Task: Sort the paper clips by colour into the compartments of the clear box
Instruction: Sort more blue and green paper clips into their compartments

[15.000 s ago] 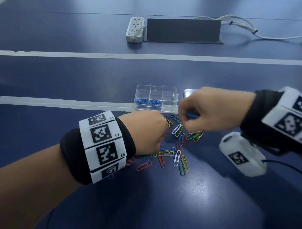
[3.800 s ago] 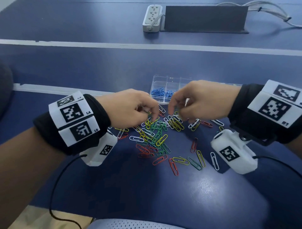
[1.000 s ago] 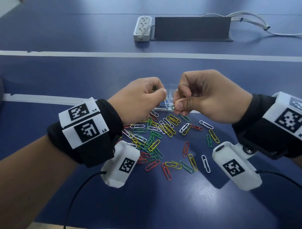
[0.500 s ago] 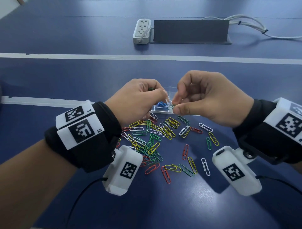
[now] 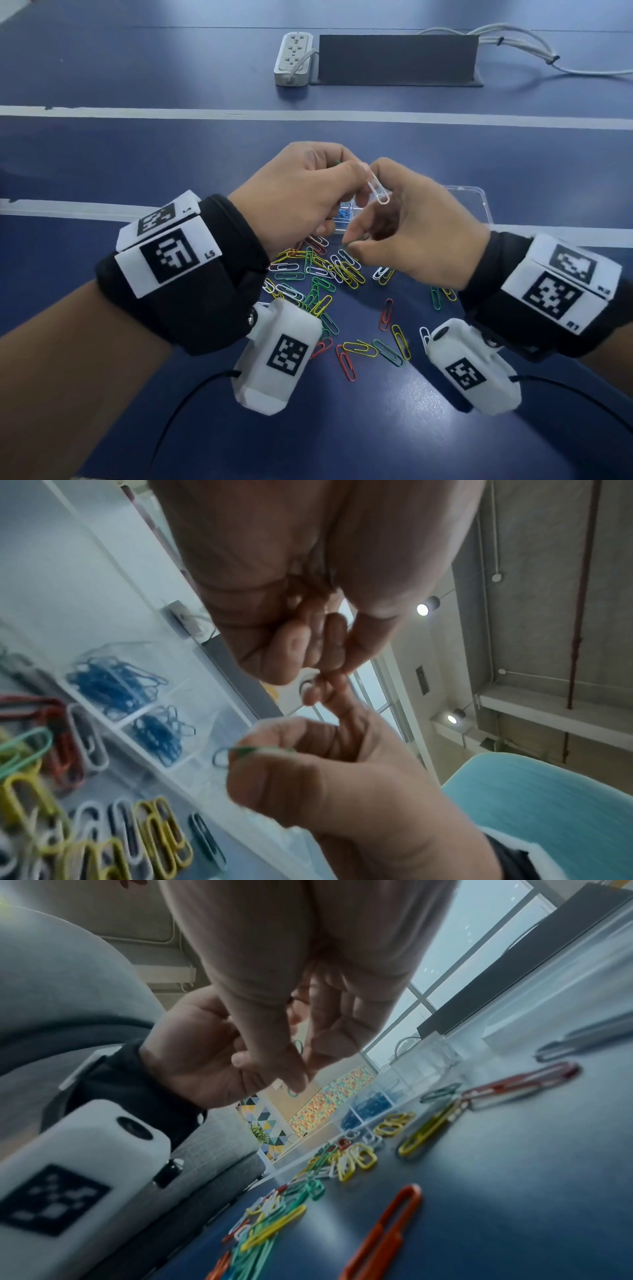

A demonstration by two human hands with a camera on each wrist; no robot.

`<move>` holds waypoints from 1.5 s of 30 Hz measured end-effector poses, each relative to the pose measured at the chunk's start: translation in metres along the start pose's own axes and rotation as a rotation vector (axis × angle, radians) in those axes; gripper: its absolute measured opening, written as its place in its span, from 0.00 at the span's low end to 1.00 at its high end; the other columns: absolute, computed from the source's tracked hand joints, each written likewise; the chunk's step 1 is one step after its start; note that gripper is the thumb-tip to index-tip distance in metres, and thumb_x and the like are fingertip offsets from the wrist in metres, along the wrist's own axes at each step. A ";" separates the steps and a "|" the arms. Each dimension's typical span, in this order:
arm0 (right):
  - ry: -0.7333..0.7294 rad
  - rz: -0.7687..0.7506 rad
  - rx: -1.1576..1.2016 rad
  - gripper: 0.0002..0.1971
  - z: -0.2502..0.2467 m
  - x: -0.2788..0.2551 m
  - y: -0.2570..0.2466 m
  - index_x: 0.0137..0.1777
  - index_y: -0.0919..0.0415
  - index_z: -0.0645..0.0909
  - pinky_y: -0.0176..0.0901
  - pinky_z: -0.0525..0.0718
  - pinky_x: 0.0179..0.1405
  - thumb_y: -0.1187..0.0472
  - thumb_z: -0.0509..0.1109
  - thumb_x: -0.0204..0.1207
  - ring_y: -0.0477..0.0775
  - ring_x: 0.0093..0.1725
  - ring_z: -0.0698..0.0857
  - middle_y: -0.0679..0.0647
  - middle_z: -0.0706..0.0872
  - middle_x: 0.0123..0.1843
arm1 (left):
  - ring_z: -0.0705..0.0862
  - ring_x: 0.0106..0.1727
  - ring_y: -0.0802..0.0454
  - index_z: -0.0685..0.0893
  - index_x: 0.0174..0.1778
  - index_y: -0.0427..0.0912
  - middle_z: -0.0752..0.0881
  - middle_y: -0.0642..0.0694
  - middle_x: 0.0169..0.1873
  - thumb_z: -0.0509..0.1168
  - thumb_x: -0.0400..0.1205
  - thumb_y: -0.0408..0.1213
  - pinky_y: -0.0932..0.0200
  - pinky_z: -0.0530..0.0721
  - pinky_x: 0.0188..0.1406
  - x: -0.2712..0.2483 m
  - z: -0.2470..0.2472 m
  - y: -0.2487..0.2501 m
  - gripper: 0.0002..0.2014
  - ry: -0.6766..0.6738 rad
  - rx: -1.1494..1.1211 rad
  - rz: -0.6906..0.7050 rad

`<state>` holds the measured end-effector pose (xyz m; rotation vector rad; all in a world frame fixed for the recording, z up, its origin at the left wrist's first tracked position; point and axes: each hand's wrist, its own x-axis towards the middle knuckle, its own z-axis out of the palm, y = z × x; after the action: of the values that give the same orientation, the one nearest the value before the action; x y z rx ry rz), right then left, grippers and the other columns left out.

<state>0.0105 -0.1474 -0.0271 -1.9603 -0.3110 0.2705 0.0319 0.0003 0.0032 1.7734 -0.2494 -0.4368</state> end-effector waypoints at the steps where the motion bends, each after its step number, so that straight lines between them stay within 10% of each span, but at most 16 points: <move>1: -0.022 0.004 -0.013 0.19 -0.001 0.000 0.000 0.43 0.58 0.68 0.52 0.83 0.34 0.75 0.73 0.61 0.57 0.30 0.83 0.57 0.89 0.32 | 0.61 0.15 0.58 0.79 0.31 0.38 0.68 0.55 0.12 0.60 0.82 0.33 0.62 0.64 0.17 0.001 -0.002 0.002 0.12 0.007 0.033 0.008; 7: -0.132 0.037 -0.511 0.11 -0.024 0.005 -0.005 0.47 0.46 0.83 0.34 0.79 0.37 0.65 0.66 0.74 0.49 0.34 0.82 0.44 0.84 0.34 | 0.68 0.15 0.61 0.79 0.26 0.44 0.72 0.54 0.13 0.68 0.76 0.42 0.66 0.70 0.20 0.001 -0.020 -0.013 0.13 0.070 0.462 -0.018; 12: -0.190 0.128 -0.746 0.15 -0.034 0.008 -0.002 0.48 0.48 0.84 0.40 0.76 0.42 0.65 0.58 0.77 0.51 0.39 0.80 0.49 0.87 0.41 | 0.73 0.19 0.64 0.84 0.33 0.46 0.79 0.52 0.21 0.64 0.79 0.48 0.62 0.70 0.27 -0.004 -0.025 -0.026 0.13 0.018 0.751 -0.045; 15: -0.217 0.140 -0.785 0.15 -0.031 0.004 -0.002 0.46 0.46 0.78 0.20 0.68 0.36 0.65 0.54 0.77 0.49 0.42 0.77 0.49 0.87 0.41 | 0.74 0.20 0.65 0.85 0.35 0.50 0.76 0.52 0.20 0.61 0.80 0.50 0.63 0.69 0.26 -0.006 -0.026 -0.029 0.13 0.000 0.812 -0.081; 19: -0.287 0.072 -0.808 0.05 -0.024 0.001 -0.002 0.43 0.47 0.74 0.36 0.70 0.32 0.58 0.58 0.77 0.41 0.29 0.72 0.45 0.74 0.24 | 0.74 0.20 0.64 0.83 0.35 0.53 0.74 0.54 0.14 0.67 0.76 0.51 0.63 0.69 0.26 -0.007 -0.029 -0.032 0.08 -0.043 0.856 -0.085; 24: -0.411 0.064 -0.941 0.07 -0.023 0.004 0.002 0.44 0.45 0.81 0.45 0.79 0.42 0.46 0.71 0.70 0.51 0.38 0.76 0.48 0.80 0.34 | 0.74 0.22 0.71 0.84 0.38 0.53 0.76 0.63 0.14 0.71 0.74 0.45 0.75 0.67 0.24 -0.006 -0.025 -0.031 0.03 -0.178 0.947 -0.056; 45: -0.277 0.230 -0.705 0.13 -0.036 0.011 0.004 0.38 0.49 0.82 0.29 0.66 0.22 0.42 0.76 0.63 0.40 0.22 0.75 0.43 0.76 0.17 | 0.76 0.26 0.68 0.84 0.48 0.54 0.79 0.54 0.26 0.68 0.76 0.46 0.73 0.72 0.29 0.003 -0.018 -0.026 0.06 -0.167 0.883 -0.083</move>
<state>0.0333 -0.1763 -0.0175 -2.6646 -0.3951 0.6526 0.0404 0.0214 -0.0185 2.6173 -0.5469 -0.5863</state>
